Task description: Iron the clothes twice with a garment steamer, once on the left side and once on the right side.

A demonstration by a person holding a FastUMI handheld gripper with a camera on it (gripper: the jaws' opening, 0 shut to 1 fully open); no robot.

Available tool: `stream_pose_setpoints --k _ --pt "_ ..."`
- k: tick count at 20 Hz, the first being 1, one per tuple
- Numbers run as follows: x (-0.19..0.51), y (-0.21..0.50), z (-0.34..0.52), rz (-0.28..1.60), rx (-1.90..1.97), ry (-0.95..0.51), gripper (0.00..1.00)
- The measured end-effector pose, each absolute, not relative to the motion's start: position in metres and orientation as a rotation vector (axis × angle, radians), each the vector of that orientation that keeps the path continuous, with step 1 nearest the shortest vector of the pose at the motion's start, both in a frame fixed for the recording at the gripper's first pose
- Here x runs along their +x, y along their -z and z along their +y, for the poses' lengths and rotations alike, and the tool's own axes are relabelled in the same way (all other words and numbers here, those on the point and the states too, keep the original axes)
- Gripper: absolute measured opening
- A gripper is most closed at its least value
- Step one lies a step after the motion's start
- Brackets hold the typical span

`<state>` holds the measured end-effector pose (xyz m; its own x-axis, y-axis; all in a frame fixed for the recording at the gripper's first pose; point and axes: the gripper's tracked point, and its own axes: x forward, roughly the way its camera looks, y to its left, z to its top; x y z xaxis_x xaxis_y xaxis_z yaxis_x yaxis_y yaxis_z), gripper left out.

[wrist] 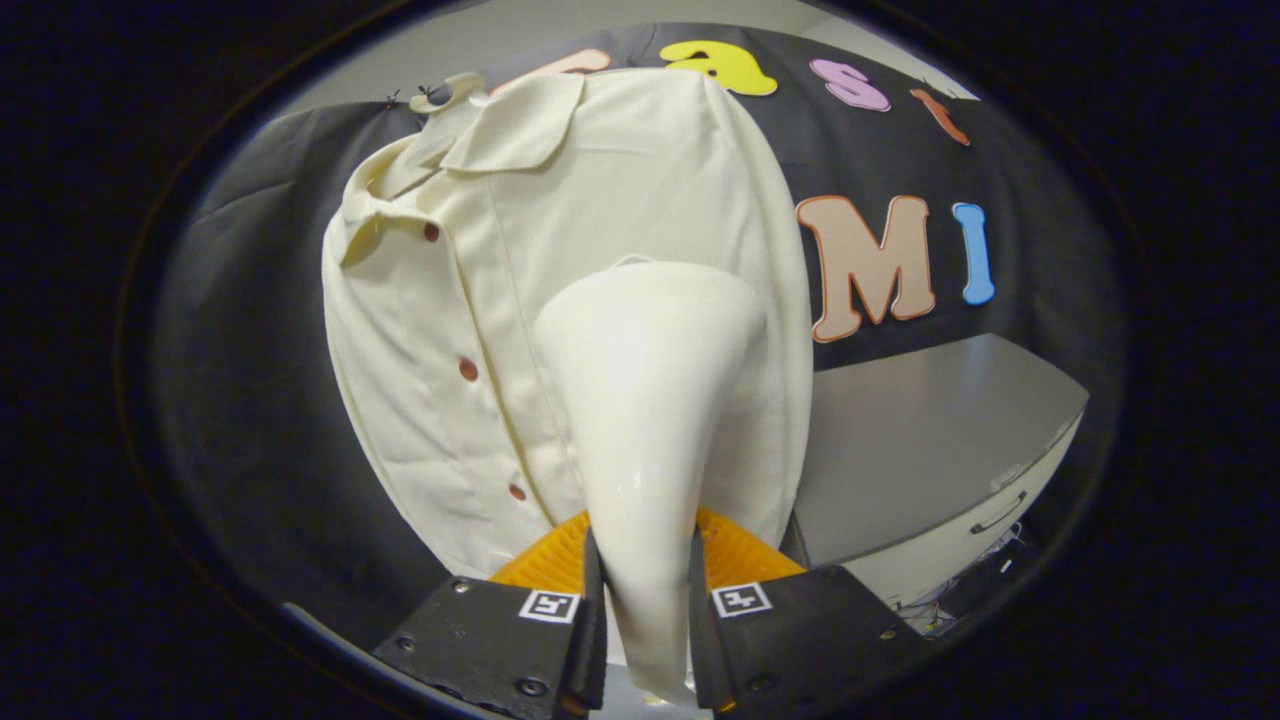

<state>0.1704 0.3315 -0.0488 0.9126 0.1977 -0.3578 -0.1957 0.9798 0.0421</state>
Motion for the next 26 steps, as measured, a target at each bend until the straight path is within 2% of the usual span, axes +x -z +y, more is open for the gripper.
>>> stream_pose_setpoints --k 18,26 --pt "0.164 0.186 0.302 0.639 -0.048 -0.204 0.35" --pt "0.16 0.254 0.286 0.762 -0.069 -0.159 0.35"
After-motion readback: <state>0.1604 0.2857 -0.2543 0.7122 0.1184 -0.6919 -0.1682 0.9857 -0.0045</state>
